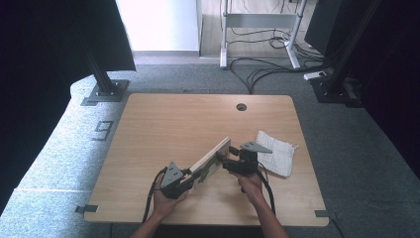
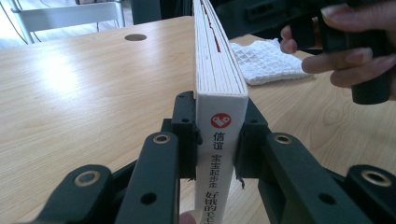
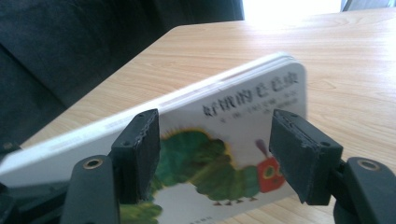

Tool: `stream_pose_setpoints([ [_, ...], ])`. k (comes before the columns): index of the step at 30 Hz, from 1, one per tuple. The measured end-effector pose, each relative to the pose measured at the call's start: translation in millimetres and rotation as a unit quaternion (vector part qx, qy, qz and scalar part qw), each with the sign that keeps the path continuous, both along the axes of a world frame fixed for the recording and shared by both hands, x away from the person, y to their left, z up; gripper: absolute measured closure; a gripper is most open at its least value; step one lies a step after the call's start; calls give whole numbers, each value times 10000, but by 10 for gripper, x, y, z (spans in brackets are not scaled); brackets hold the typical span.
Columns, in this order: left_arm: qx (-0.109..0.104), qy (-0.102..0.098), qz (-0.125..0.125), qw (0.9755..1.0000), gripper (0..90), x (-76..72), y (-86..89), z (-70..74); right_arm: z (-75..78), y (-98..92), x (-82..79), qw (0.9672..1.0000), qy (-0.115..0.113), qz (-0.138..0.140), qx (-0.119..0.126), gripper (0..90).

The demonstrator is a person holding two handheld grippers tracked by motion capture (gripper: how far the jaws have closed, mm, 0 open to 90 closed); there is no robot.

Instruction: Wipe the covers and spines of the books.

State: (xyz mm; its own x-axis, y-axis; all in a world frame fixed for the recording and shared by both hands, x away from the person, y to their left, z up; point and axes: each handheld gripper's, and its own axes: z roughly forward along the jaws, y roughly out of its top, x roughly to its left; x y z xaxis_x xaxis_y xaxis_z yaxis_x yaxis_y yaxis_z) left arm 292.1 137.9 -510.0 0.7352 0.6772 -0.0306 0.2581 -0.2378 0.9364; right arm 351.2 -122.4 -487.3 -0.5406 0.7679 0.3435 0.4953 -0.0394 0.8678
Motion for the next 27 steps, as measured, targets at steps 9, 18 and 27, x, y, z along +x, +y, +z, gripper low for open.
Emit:
stream_pose_setpoints([
  [9, 41, -6, -57, 10000, 729, -20, -45, 6, 160, 63, 18, 9997, 238, -16, 23, 312],
  [18, 151, -115, -113, 9998, 709, -69, -149, 5, 248, 153, 41, 9981, 528, -264, -190, 273],
  [27, 147, -62, -243, 9996, 658, -78, -204, 6, 261, 284, 96, 9952, 718, -457, -484, 253],
])
